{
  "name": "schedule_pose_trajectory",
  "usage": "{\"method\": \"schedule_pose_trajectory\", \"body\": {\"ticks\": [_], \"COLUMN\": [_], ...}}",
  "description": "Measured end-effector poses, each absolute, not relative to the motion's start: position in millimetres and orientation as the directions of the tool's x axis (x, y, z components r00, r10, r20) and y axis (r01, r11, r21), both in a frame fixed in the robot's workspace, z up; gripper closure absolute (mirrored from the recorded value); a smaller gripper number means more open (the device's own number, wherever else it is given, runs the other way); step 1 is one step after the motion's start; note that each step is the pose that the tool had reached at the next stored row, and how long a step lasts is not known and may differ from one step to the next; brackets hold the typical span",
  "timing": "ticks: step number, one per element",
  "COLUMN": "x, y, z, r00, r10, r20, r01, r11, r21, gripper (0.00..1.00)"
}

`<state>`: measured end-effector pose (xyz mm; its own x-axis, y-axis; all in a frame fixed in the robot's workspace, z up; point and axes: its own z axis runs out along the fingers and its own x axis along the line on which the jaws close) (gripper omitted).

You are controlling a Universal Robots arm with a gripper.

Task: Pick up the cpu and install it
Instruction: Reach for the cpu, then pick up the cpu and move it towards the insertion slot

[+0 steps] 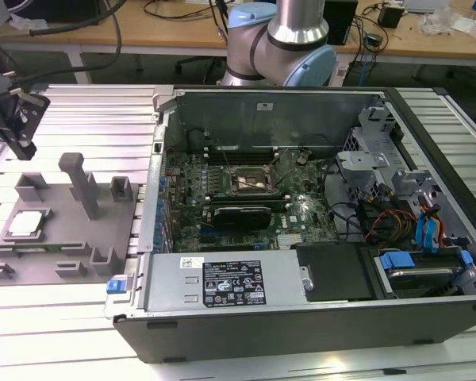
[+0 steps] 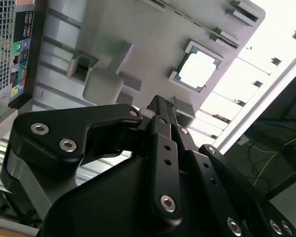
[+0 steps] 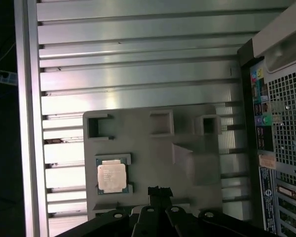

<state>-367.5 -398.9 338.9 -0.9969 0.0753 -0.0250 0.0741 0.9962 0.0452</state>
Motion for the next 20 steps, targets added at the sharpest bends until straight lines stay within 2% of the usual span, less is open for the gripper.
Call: {"method": "schedule_pose_trajectory", "body": {"ticks": [9,20], "x": [-377.5,-379.1], "y": [-398.9,-398.9], "z": [325.7,325.1], "r00": [-0.997,-0.997], "r10": [0.075,0.075], "r20": [-0.025,-0.025], "r01": [0.074,0.074], "r11": [0.996,0.996], "r21": [0.045,0.045], "gripper": [0.89,0.89]}}
